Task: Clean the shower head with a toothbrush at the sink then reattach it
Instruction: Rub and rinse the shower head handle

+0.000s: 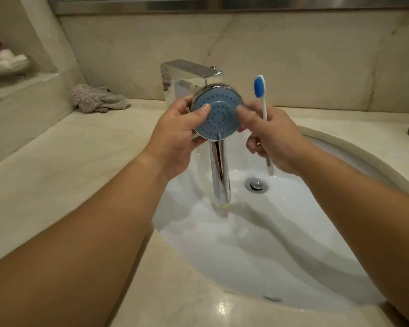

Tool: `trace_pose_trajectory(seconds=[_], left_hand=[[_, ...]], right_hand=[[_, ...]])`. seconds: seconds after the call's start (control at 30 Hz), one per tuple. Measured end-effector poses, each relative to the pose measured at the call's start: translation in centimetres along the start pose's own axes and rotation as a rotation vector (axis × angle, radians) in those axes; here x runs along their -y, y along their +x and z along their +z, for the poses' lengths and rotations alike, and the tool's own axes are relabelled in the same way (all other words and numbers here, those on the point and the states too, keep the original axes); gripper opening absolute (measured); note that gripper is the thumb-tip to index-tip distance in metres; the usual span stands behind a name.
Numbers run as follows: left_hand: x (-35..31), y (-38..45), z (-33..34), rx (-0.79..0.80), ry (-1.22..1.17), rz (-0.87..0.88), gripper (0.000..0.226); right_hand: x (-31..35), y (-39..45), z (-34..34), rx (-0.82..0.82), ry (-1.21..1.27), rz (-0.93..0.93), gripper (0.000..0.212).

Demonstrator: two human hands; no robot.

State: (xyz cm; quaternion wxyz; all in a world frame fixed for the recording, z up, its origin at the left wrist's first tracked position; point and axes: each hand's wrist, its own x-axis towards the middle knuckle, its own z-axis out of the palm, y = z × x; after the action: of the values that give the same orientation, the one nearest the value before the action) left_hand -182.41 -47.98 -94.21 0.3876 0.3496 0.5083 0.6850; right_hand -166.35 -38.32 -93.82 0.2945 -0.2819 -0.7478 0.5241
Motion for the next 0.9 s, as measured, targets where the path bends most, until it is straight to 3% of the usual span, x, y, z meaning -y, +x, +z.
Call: trace_pose_trajectory(seconds=[0.1,0.2,0.3,0.47,0.63,0.73,0.8,0.9], left_hand=[[-0.3,-0.4,0.7,0.111,0.028,0.069,0.027],[-0.3,-0.7,1.4,0.186,0.017,0.118,0.031],[-0.4,-0.6,1.0,0.229,0.043,0.109,0.054],[0.3,-1.1,0.6,0.271,0.455,0.002,0.074],[1.3,-1.3,2.1,0.344,0.599,-0.025,0.044],[1.5,-1.8,2.8,0.336,0.638,-0.014,0.027],[1.6,-1.8,2.7,0.275,0.669,0.023,0.021],[1.6,-1.6,2.7,0.162,0.707,0.1,0.018]], right_hand=[[0.4,-1.4,-0.3,0.022,-0.089,0.009,0.05],[1.1,-2.4,-0.4,-0.039,0.039,0.006,0.041],[1.5,-3.2,-0.7,-0.105,0.115,-0.011,0.037],[1.9,-4.0,-1.5,-0.112,0.218,-0.009,0.034],[2.0,-4.4,-2.4,-0.064,0.301,0.033,0.042],[2.1,-4.9,-2.9,-0.053,0.217,0.0,0.042],[1.9,-5.1,-3.7,-0.131,0.086,-0.013,0.045],[0.6,-5.4,-4.9,-0.39,-0.164,0.115,0.036]])
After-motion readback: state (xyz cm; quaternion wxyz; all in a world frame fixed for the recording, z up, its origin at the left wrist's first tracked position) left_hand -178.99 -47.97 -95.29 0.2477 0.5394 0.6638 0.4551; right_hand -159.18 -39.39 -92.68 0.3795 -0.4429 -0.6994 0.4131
